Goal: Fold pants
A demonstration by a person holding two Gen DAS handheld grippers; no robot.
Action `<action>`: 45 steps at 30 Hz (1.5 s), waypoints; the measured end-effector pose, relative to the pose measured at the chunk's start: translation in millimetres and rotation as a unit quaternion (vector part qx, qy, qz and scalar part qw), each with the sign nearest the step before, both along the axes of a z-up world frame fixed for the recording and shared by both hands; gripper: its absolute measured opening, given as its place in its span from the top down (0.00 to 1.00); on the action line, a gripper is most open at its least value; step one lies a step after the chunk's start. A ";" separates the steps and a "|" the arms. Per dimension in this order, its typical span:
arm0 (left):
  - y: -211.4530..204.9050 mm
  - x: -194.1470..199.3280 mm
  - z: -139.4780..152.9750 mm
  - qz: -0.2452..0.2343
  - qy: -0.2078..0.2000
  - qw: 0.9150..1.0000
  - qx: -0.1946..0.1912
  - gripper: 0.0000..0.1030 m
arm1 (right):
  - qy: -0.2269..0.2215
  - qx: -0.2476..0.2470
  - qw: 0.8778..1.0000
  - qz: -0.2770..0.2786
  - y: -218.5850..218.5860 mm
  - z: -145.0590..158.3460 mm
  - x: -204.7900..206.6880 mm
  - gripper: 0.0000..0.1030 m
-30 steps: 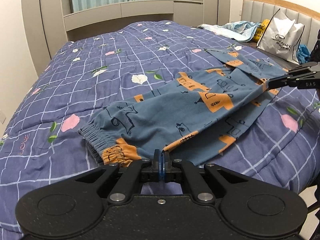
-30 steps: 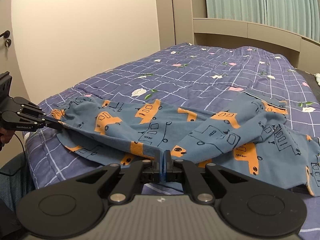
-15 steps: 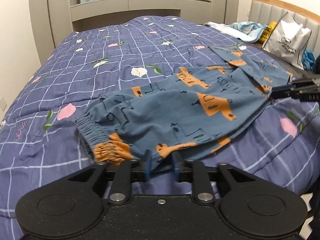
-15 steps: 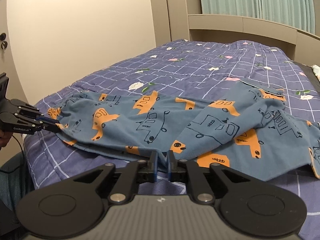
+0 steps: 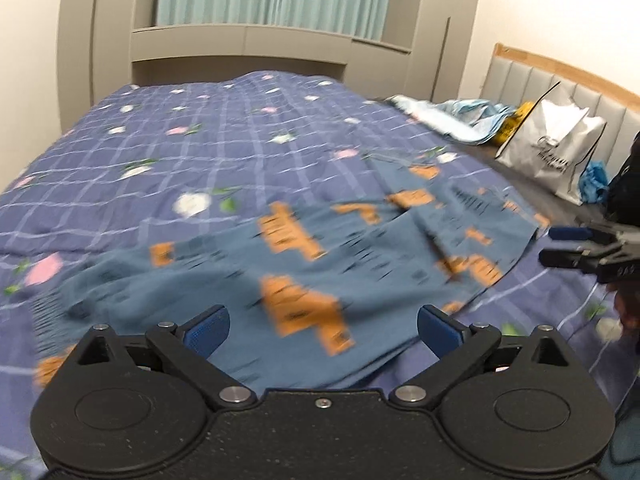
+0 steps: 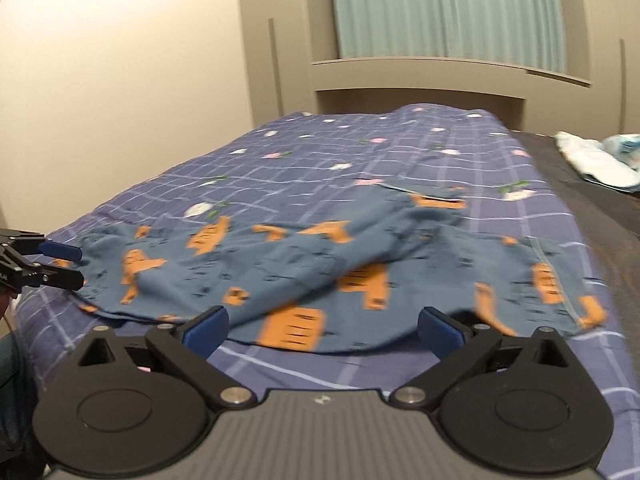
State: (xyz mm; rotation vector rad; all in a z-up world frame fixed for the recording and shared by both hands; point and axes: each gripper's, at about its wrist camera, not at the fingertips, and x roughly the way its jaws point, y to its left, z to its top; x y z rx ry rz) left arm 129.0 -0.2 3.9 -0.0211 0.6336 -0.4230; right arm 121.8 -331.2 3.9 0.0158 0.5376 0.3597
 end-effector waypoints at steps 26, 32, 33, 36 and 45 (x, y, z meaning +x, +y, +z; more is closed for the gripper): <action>-98.4 104.4 -13.9 -0.027 0.014 0.993 -0.115 0.04 | 0.019 -0.082 0.996 0.024 -15.7 37.4 178.6 0.00; -81.2 139.7 1.9 -0.012 -0.025 0.999 -0.026 0.02 | 0.044 -0.073 0.996 0.031 13.5 31.4 227.9 0.00; -79.4 146.8 2.1 -0.013 -0.030 0.999 -0.011 0.02 | 0.048 -0.076 0.995 0.029 19.9 29.2 233.8 0.00; -75.9 164.4 1.5 -0.020 -0.038 0.999 0.025 0.02 | 0.063 -0.086 0.994 0.024 39.2 20.5 252.6 0.00; -87.8 177.8 -10.9 -0.127 -0.047 0.988 0.079 0.31 | 0.087 -0.091 0.992 -0.020 66.6 4.5 281.5 0.15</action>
